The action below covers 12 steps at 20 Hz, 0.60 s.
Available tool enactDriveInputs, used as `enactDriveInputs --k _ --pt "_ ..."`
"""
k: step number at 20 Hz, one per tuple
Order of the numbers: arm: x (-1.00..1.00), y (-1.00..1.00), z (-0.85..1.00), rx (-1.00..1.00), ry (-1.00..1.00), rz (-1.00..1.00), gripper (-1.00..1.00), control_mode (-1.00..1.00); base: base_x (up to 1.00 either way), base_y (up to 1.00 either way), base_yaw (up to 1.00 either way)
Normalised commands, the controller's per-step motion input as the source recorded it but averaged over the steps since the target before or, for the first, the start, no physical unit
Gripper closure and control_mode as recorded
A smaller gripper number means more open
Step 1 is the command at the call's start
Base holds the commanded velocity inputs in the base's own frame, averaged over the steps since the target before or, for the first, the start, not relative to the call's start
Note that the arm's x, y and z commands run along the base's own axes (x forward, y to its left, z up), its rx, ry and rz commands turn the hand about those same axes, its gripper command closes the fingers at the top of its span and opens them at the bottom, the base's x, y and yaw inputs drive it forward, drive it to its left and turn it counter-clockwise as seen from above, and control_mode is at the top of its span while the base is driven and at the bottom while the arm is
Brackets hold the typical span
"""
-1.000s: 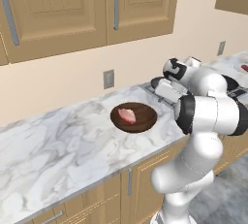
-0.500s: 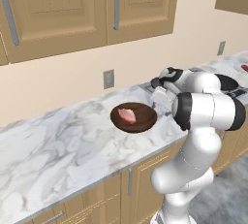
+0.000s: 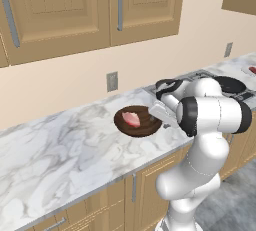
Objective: Place one of the steaks on the plate and the other in the bowl. Then place the bowl in the fridge.
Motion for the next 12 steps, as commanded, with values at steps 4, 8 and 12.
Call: enactDriveInputs --k 4,8,12 --pt "0.21 0.28 -0.1 0.0 -0.01 -0.04 -1.0 -1.0 0.0 0.0 0.0" --pt "0.27 0.08 -0.21 0.0 -0.01 -0.02 -1.0 -1.0 0.0 0.0 0.0" --pt "0.19 0.0 -0.13 0.0 -0.05 0.0 -1.0 -1.0 0.0 0.0 0.0"
